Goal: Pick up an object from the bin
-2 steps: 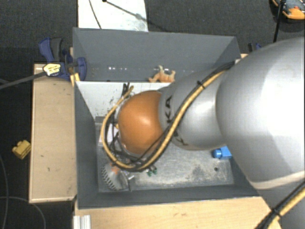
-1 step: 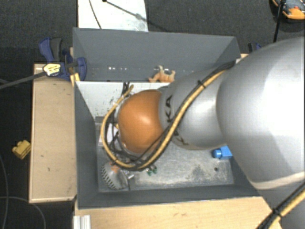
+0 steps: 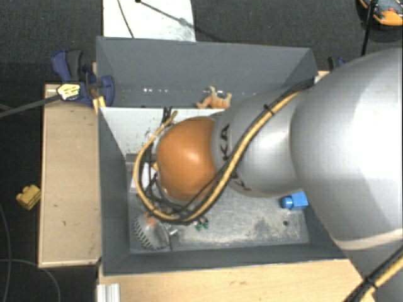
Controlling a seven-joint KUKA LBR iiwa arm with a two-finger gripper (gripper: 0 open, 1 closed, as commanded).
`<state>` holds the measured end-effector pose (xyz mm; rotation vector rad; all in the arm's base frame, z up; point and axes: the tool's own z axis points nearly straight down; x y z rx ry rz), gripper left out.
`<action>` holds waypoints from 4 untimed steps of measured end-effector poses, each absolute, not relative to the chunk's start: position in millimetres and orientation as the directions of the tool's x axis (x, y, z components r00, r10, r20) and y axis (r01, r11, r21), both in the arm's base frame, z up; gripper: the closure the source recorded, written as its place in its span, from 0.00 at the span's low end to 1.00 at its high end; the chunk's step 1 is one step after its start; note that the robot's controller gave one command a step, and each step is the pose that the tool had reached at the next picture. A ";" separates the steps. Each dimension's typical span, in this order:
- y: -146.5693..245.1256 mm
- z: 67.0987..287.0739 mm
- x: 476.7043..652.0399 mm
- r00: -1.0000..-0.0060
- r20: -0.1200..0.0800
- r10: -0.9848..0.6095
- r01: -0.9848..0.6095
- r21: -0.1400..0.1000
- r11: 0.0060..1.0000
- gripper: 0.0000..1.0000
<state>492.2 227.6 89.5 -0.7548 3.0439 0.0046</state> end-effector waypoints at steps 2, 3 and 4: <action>228.3 125.0 494.1 -0.885 -0.011 -0.466 -0.466 0.000 0.885 1.00; 227.8 139.5 493.2 -0.886 -0.005 -0.464 -0.464 0.000 0.886 1.00; 228.0 148.2 493.6 -0.886 -0.004 -0.464 -0.464 0.000 0.886 1.00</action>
Offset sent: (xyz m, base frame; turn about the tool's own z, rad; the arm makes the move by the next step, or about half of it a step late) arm 0.0001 -0.0001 0.0787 0.0000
